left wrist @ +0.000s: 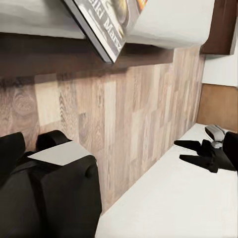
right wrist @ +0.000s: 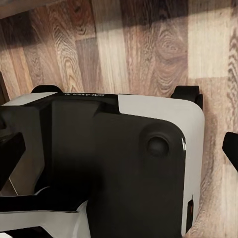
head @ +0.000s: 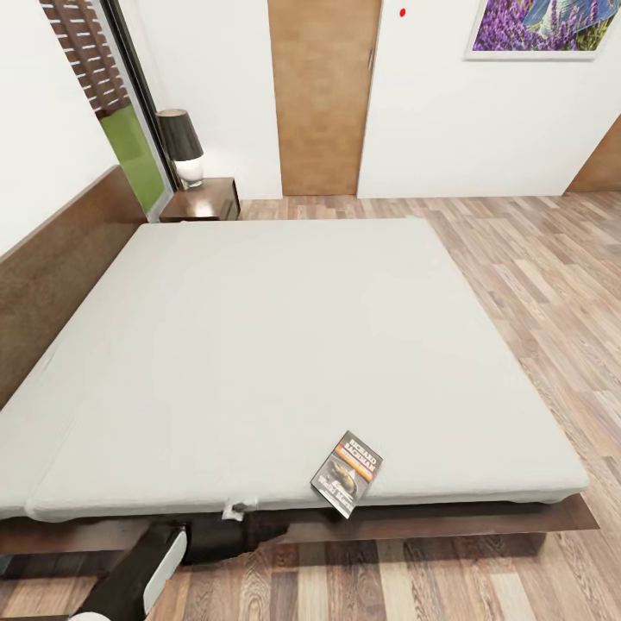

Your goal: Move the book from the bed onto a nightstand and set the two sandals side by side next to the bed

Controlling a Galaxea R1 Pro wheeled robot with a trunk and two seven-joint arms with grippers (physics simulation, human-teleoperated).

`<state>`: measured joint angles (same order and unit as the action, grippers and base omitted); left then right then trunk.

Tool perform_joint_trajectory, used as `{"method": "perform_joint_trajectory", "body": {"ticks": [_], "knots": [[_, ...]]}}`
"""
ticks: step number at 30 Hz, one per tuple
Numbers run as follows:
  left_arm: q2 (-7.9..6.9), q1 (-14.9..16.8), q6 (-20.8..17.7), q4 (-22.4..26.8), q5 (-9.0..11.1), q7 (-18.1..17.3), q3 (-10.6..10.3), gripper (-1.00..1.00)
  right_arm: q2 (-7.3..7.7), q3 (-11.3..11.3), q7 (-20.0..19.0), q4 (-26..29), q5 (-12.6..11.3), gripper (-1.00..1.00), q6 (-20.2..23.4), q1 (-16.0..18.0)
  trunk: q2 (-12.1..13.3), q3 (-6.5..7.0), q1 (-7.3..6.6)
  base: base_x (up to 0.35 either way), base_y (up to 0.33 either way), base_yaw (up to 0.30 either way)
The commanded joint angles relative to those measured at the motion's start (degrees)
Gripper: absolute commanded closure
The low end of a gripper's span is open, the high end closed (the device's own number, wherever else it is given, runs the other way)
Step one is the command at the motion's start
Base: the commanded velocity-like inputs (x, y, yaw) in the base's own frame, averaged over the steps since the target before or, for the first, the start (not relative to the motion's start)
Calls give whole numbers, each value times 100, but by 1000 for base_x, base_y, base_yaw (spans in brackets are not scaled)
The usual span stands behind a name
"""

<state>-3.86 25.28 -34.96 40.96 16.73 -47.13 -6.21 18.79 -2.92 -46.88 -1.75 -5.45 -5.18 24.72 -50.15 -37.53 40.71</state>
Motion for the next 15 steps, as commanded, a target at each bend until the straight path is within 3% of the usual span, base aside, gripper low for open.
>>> {"method": "perform_joint_trajectory", "body": {"ticks": [1,7,8,11,12,15], "knots": [[-68,-99,30,2,49,7,-55,-100,2,-24,-23,-19,-8,-100,-19,7,-4,-4,1,0,0,0],[-316,-401,210,0,50,-120,-111,-100,2,-25,-19,-19,-8,-100,-19,7,-4,-4,1,0,0,0],[-476,-551,397,-61,50,-334,-121,-100,2,-23,-16,-19,-8,-100,-19,7,-4,-4,1,0,0,0],[-582,-613,605,-237,48,-473,-122,-100,2,-24,-15,-19,-8,-100,-19,7,-4,-4,1,0,0,0],[-648,-645,930,-551,43,-557,-119,-100,0,-24,-9,-19,-8,-100,-19,7,-4,-4,1,0,0,0],[-671,-652,1060,-690,42,-577,-118,-100,1,-23,-7,-19,-8,-100,-19,7,-4,-4,1,0,0,0]]}}
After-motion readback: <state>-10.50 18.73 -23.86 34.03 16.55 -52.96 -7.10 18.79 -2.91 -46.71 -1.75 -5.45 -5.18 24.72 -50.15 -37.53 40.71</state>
